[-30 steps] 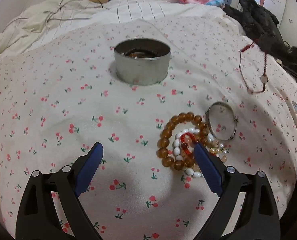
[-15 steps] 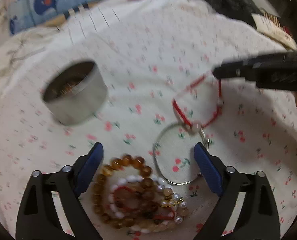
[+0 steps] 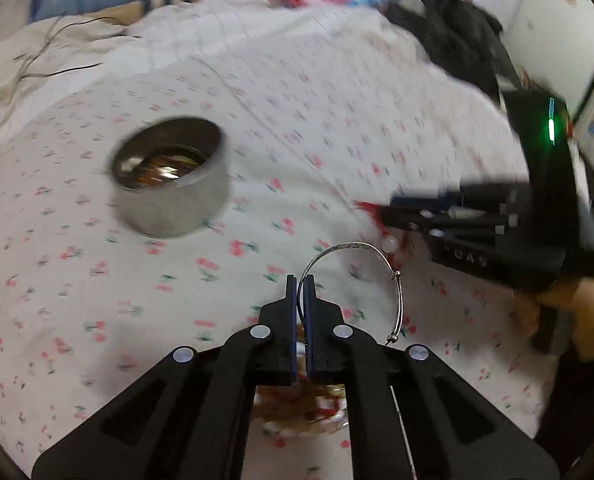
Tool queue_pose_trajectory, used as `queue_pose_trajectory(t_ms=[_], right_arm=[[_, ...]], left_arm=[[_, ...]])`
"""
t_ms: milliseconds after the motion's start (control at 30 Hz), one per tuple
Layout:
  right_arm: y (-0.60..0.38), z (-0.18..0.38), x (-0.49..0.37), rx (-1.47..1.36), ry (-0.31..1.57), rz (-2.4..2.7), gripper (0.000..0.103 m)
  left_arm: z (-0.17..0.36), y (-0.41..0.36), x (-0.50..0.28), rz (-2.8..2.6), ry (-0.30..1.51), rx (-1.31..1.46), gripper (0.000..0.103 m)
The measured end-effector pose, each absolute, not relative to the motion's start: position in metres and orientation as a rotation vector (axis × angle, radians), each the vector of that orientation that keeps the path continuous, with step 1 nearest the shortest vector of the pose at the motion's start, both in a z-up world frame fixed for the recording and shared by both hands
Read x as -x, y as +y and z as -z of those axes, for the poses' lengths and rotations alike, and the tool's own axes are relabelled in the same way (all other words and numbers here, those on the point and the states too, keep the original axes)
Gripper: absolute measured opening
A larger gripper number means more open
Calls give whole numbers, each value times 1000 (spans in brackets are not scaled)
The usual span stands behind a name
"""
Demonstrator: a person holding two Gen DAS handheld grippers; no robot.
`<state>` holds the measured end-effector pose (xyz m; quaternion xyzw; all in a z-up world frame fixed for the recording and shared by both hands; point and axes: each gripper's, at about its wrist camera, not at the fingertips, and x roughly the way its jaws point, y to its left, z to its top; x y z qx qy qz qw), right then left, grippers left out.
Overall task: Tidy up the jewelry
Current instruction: 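Carry the bangle and red string into the silver tin and open both tools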
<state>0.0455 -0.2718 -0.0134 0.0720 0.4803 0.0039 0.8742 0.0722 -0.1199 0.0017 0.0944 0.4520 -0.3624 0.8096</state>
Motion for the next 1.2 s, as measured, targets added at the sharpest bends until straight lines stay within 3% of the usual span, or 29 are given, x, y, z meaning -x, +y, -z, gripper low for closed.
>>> queue_pose_trajectory(t_ms=[67, 633, 1067, 1167, 1200], right_arm=[[-275, 9, -43, -169, 979, -9, 4], [-247, -71, -27, -202, 559, -205, 4], [-250, -88, -57, -267, 545, -282, 4], [-246, -93, -70, -286, 542, -314, 4], [-245, -94, -73, -290, 542, -322, 4]], left_arm=[[-8, -105, -80, 759, 960, -148, 3], [-48, -59, -141, 583, 895, 5, 3], [-29, -108, -206, 505, 950, -84, 4], [-15, -113, -221, 481, 1008, -87, 11], [-13, -113, -223, 482, 1017, -90, 17]])
